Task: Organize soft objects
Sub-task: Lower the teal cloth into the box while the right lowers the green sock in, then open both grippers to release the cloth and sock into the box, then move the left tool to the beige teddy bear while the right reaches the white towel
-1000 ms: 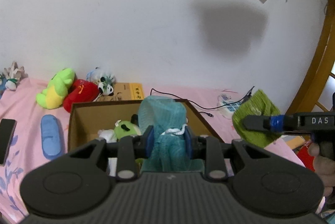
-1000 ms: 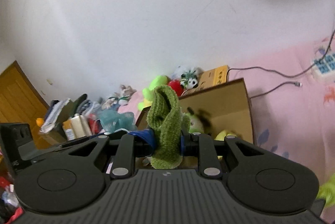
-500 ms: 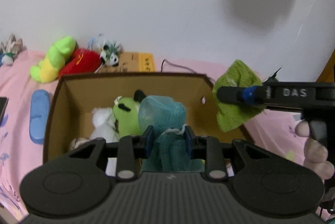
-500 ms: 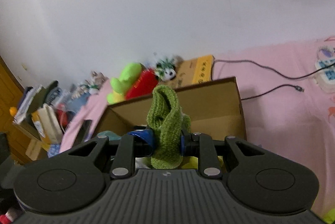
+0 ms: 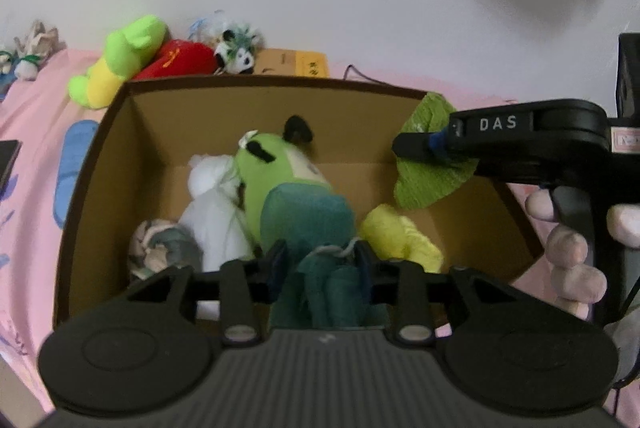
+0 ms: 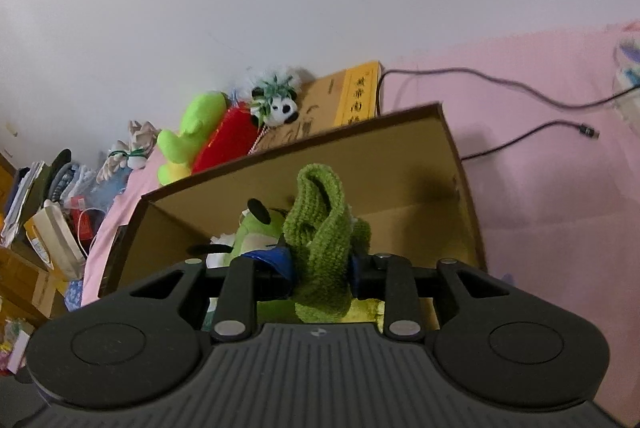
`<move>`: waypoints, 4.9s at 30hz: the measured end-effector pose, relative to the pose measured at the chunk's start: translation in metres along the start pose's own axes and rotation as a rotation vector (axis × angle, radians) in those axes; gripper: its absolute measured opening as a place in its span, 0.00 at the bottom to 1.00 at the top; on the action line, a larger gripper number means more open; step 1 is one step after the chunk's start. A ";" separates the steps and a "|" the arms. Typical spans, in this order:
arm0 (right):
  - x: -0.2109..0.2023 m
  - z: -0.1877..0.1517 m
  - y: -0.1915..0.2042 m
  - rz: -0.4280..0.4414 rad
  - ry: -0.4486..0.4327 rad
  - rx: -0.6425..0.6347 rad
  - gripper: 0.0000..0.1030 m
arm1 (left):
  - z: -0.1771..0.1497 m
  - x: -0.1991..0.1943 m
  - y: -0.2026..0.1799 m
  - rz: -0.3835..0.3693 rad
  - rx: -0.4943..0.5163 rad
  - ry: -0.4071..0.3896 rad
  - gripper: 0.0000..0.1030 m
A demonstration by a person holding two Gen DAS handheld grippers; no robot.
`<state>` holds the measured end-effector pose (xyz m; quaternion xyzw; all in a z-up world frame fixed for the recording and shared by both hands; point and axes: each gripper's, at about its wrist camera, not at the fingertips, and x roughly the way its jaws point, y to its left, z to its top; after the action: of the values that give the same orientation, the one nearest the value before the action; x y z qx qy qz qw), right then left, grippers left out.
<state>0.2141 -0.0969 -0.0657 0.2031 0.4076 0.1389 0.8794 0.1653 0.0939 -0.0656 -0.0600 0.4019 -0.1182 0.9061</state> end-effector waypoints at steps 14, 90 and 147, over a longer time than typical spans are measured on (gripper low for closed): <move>0.002 -0.001 -0.001 0.026 -0.044 -0.051 0.15 | -0.003 -0.005 0.010 0.031 -0.049 -0.021 0.56; -0.154 -0.188 0.015 0.027 -0.137 0.061 0.17 | -0.113 -0.118 0.000 0.214 0.036 0.045 0.65; -0.147 -0.197 -0.064 0.073 0.051 0.195 0.23 | -0.191 -0.103 0.002 0.198 -0.050 0.083 0.66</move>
<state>-0.0254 -0.1650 -0.1139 0.2990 0.4338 0.1357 0.8390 -0.0432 0.1198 -0.1204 -0.0379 0.4459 -0.0206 0.8941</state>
